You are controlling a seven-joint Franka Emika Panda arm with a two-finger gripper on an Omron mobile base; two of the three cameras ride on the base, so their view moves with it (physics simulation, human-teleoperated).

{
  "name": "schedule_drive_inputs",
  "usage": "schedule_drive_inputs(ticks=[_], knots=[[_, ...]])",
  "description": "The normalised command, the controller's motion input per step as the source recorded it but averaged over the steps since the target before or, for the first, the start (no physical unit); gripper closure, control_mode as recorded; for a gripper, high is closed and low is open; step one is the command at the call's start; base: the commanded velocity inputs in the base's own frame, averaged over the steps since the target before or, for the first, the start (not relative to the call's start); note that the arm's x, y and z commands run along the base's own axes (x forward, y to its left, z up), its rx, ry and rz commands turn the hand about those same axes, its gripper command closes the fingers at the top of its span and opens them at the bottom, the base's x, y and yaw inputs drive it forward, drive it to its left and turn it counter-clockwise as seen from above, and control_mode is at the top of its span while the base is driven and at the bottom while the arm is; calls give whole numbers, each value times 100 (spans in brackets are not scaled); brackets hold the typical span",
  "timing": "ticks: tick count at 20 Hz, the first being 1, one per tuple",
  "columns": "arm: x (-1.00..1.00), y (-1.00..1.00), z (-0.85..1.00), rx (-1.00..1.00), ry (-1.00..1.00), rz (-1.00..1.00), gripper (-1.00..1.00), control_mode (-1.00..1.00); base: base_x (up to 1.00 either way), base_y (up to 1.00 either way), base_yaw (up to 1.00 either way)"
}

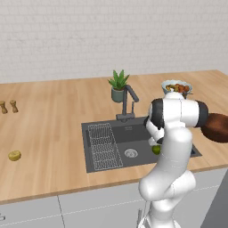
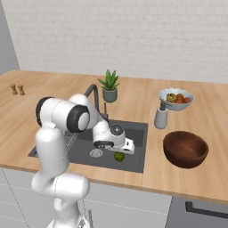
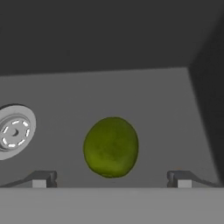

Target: Pick the lime from the sink and place it in the bowl. Then pick the bowl and place it in the microwave. Then close the microwave door and press the start button.

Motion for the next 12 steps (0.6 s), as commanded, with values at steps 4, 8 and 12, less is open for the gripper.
schedule_drive_inputs(ticks=[4, 8, 12], knots=[[13, 0, -20, 0, 0, 0, -100, -100, 0, 0, 0], [3, 0, -18, 0, 0, 0, -100, -100, 0, 0, 0], [0, 0, -21, 0, 0, 0, -100, -100, 0, 0, 0]])
